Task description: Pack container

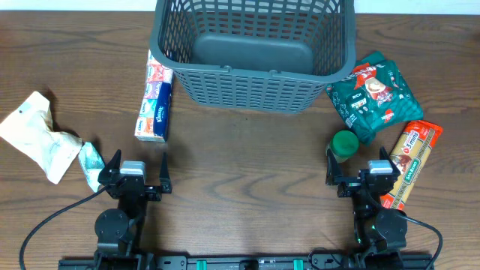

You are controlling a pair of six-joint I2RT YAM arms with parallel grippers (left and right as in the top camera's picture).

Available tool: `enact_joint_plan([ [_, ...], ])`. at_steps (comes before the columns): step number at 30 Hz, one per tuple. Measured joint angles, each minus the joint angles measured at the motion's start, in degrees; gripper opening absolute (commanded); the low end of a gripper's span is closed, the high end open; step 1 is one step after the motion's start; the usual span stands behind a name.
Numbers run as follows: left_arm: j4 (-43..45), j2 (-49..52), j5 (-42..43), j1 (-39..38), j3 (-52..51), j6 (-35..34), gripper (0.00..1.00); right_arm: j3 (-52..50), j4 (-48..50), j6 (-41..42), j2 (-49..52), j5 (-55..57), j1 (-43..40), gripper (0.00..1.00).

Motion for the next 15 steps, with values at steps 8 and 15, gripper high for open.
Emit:
enact_joint_plan([
  [8,0.0,0.0,0.0,0.0,0.0,0.0,0.98,0.0,0.09,0.0,0.0,0.04,0.0,0.99],
  [15,0.09,0.0,0.0,0.0,0.0,-0.02,0.99,0.0,0.09,2.6,0.07,0.68,0.0,0.99],
])
